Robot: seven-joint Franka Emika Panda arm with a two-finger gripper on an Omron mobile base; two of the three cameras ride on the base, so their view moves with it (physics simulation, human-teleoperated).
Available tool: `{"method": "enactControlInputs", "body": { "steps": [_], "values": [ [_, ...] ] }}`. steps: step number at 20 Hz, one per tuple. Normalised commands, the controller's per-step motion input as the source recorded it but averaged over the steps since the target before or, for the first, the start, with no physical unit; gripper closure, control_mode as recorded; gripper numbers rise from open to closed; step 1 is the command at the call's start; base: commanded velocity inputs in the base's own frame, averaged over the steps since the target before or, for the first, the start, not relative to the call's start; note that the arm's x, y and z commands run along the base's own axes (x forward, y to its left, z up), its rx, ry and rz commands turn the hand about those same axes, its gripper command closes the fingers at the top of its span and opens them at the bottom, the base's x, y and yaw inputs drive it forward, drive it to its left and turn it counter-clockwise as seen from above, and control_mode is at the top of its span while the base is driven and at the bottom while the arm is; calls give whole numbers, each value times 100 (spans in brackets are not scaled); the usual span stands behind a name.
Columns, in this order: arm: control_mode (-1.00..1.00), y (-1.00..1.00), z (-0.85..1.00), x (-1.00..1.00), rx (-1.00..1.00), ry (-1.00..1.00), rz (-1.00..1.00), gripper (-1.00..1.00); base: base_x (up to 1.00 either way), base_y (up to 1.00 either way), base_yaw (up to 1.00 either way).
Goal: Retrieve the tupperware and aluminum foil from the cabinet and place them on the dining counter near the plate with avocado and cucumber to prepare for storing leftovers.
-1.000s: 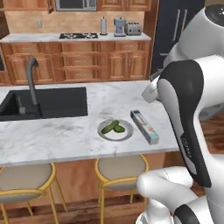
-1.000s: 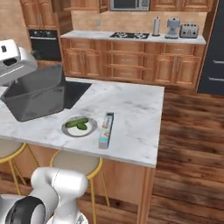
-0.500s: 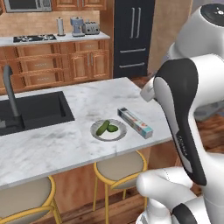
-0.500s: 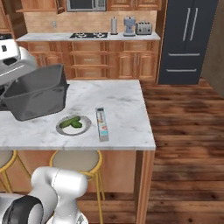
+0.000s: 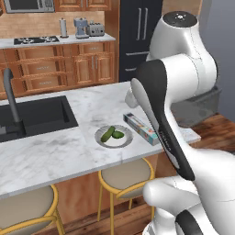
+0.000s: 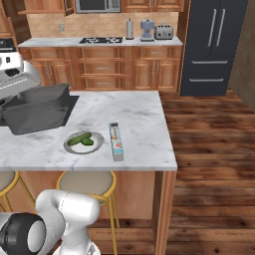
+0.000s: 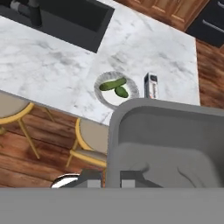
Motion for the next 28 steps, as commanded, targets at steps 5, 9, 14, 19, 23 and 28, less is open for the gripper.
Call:
{"method": "enactControlInputs", "body": {
  "steps": [5,9,14,19,23,28],
  "values": [
    [-100,40,-52,37,0,23,1,100,0,0,0],
    [-100,56,-54,28,0,15,3,100,0,0,0],
    [-100,55,-56,27,4,3,1,100,0,0,0],
    [-100,47,-44,12,12,-11,0,100,0,0,0],
    [-100,28,-44,4,17,-16,2,100,0,0,0],
    [-100,17,-45,17,21,-10,5,100,0,0,0]
  ]
}}
